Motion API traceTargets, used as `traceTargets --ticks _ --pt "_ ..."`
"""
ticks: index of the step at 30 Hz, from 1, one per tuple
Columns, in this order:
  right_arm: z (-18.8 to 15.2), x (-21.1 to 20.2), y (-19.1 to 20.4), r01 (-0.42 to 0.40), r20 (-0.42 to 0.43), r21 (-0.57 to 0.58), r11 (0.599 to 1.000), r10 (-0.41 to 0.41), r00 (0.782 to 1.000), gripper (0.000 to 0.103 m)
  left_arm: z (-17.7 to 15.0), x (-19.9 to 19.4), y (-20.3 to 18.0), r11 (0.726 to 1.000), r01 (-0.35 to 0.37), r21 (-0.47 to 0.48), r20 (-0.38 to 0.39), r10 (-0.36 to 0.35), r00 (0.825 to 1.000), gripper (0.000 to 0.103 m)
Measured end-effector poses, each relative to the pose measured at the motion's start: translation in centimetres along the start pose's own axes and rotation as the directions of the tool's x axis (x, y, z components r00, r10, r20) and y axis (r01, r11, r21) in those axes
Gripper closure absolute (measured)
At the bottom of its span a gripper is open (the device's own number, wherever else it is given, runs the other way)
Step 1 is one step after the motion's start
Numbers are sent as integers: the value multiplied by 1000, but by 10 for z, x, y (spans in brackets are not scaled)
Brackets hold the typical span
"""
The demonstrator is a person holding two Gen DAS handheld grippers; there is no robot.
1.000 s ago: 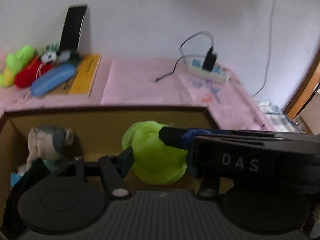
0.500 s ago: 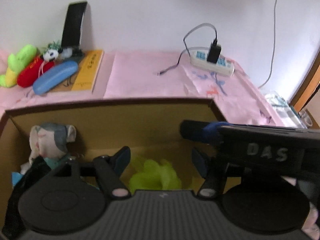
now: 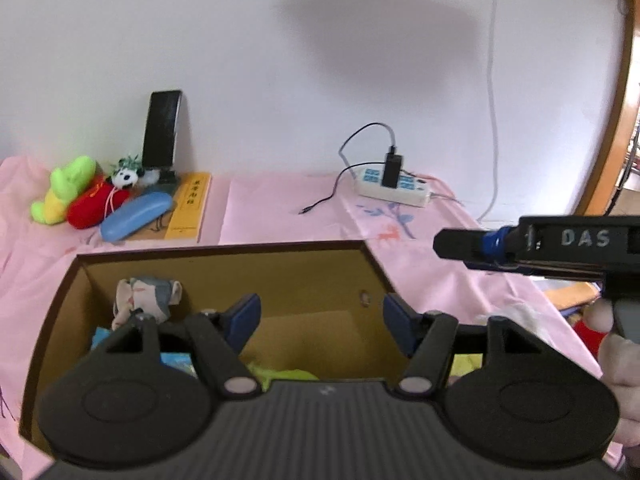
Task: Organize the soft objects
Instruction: 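Move the right gripper back to the pile of soft items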
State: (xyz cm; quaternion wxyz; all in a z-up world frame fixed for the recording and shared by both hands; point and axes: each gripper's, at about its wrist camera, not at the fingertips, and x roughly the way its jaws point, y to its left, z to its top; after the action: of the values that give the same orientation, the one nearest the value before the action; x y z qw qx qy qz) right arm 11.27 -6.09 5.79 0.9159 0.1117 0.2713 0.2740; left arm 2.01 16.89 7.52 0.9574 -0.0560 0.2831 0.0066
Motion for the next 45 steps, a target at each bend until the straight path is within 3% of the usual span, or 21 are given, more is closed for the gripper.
traceTargets --ticks 9,13,23,32,43,45 --pt "-37 -41 -19 59 2 60 996 -59 998 84 -29 -29 -43 997 6 76 -41 -3 999 37" --pt "-57 -59 -29 94 15 69 993 -95 995 84 -51 -32 -62 993 43 109 -71 -35 997 37" --pt "-105 -85 -70 181 -43 127 975 -177 983 84 -99 -17 -106 976 145 164 -180 -115 977 37" --pt "-126 -98 -111 229 -50 208 951 -223 973 84 -128 -5 -138 948 194 251 -199 -146 969 37" --pt "-124 -87 -145 285 -57 207 936 -279 959 84 -146 15 -171 884 378 275 -272 -305 913 33" --pt "-121 -82 -152 276 -62 227 934 -269 961 84 -149 18 -177 874 389 290 -277 -313 909 33"
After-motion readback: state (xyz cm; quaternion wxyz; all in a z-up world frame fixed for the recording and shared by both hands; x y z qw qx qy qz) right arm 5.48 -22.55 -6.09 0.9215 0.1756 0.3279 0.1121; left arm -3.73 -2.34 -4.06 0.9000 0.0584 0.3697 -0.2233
